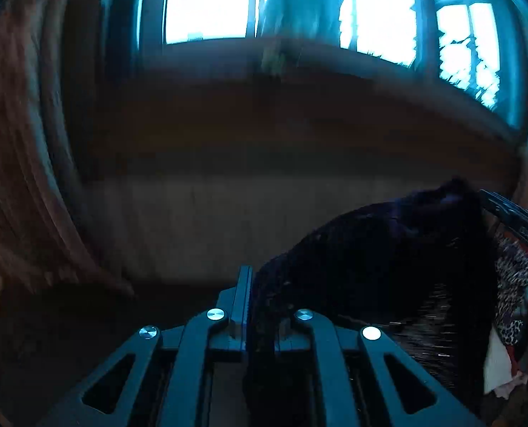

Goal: Fold clothes

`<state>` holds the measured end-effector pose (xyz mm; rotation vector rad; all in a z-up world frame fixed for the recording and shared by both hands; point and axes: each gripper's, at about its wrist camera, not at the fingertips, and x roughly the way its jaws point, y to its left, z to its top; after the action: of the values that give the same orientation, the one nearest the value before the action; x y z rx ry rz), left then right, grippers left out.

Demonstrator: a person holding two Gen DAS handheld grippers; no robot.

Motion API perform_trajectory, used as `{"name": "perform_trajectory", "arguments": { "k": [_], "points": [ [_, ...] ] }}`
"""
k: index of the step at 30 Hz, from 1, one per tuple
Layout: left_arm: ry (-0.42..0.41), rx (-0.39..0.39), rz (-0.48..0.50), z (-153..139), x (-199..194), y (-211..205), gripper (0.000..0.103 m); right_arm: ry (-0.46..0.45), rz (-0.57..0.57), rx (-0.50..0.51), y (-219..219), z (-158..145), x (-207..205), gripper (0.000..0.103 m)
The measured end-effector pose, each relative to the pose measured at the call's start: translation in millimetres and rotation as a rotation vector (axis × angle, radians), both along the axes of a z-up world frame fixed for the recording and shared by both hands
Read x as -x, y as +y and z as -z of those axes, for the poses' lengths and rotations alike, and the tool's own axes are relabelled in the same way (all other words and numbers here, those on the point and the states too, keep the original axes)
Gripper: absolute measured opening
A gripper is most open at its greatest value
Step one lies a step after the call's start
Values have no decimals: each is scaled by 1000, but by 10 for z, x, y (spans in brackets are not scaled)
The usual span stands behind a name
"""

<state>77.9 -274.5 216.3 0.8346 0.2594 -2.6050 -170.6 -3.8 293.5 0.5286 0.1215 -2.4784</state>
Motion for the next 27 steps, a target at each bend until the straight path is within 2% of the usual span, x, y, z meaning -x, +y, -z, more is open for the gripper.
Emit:
{"name": "perform_trajectory", "arguments": {
  "k": [1,3,5,7,9,11,13,19,21,23,25,27],
  "points": [
    [-54,-38,-11,217,150,-111,16,-61,2,-30,-36,216,165,51],
    [-158,-111,-33,645,429,-325,17,-111,12,-66,14,514,322,51],
    [-192,-148,-41,978,347,-388,17,-163,-18,-59,176,782,376,53],
    [-197,-201,-47,1217,170,-396,18,-215,-67,-52,342,1024,302,55],
    [-151,-263,-36,1373,-118,-284,20,-278,-119,-46,514,1317,160,56],
    [-120,-319,-5,1514,-383,-74,21,-358,-184,-44,616,1650,-29,56],
    [-127,-347,25,1693,-641,220,21,-408,-248,-69,614,1949,-264,56],
    [-200,-340,33,2143,-1074,988,24,-536,-431,-62,268,2412,-738,56],
    [-218,-356,52,2253,-1047,1105,25,-543,-378,-97,199,2622,-657,56],
    [-243,-337,79,2340,-957,1201,25,-550,-326,-131,130,2833,-575,56],
    [-302,-295,60,2446,-786,1198,25,-551,-273,-164,70,3030,-495,56],
    [-312,-286,37,2531,-627,1080,25,-485,-223,-178,116,3051,-416,56]
  ]
}}
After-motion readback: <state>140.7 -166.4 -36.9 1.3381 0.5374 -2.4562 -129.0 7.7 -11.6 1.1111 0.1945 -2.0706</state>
